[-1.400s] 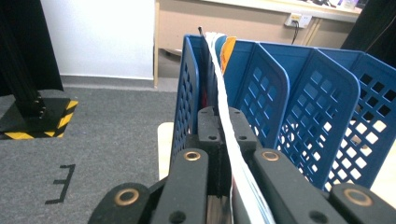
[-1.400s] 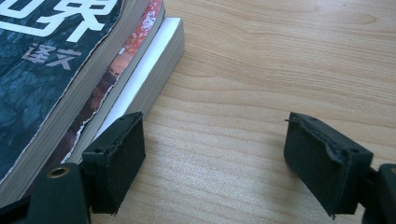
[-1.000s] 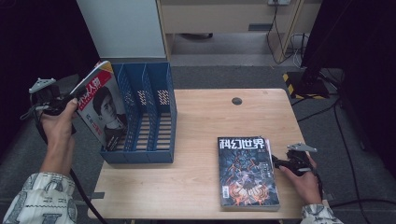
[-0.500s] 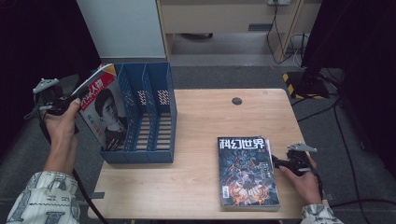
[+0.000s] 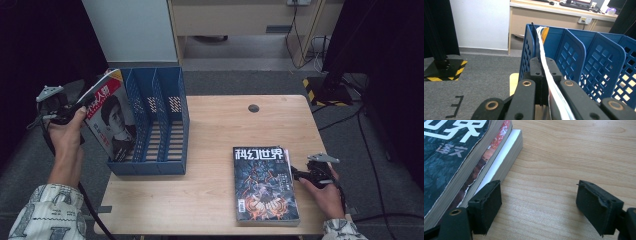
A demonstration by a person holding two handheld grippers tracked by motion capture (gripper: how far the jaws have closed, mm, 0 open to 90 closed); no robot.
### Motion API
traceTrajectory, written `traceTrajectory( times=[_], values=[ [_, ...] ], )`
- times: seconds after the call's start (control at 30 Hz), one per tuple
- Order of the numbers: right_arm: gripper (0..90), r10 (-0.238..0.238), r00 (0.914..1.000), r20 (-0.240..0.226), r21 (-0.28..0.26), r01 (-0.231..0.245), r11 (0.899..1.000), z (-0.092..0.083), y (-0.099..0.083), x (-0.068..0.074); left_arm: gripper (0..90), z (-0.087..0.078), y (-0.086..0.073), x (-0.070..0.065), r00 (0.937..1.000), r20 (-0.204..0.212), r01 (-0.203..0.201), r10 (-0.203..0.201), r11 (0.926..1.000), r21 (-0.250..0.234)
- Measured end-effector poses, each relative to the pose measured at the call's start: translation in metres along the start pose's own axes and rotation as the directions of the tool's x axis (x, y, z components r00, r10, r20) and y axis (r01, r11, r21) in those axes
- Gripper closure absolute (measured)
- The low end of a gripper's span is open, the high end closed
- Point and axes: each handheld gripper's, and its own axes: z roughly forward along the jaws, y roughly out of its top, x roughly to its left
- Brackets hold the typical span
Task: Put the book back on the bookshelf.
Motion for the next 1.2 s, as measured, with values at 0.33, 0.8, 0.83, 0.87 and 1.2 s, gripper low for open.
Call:
traceTrajectory(
  times=[0.33, 0.8, 0.83, 0.87, 1.2],
  values=[
    [20.7, 0.000, 1.0000, 0.001, -0.001, 0.000, 1.000, 0.000, 0.000, 0.000, 86.3, -0.002, -0.009, 0.001, 1.0000, 0.000, -0.003, 0.003, 0.9996, 0.028],
    [20.7, 0.000, 1.0000, 0.000, 0.000, 0.000, 1.000, 0.000, 0.000, 0.000, 86.1, -0.004, -0.015, 0.004, 0.9999, 0.003, -0.014, 0.014, 0.9990, 0.042],
    [20.7, 0.001, 1.0000, 0.000, 0.001, -0.001, 1.000, 0.000, 0.000, 0.000, 86.1, -0.004, -0.015, 0.005, 0.9999, 0.005, -0.013, 0.013, 0.9990, 0.043],
    [20.7, 0.001, 1.0000, 0.000, -0.001, -0.001, 1.000, 0.000, 0.000, 0.000, 86.1, -0.004, -0.015, 0.005, 0.9999, 0.006, -0.014, 0.014, 0.9989, 0.044],
    [20.6, 0.000, 1.0000, 0.001, -0.001, 0.000, 1.000, 0.000, 0.000, 0.000, 85.2, -0.008, -0.018, 0.006, 0.9994, 0.010, -0.034, 0.034, 0.9975, 0.063]
  ],
)
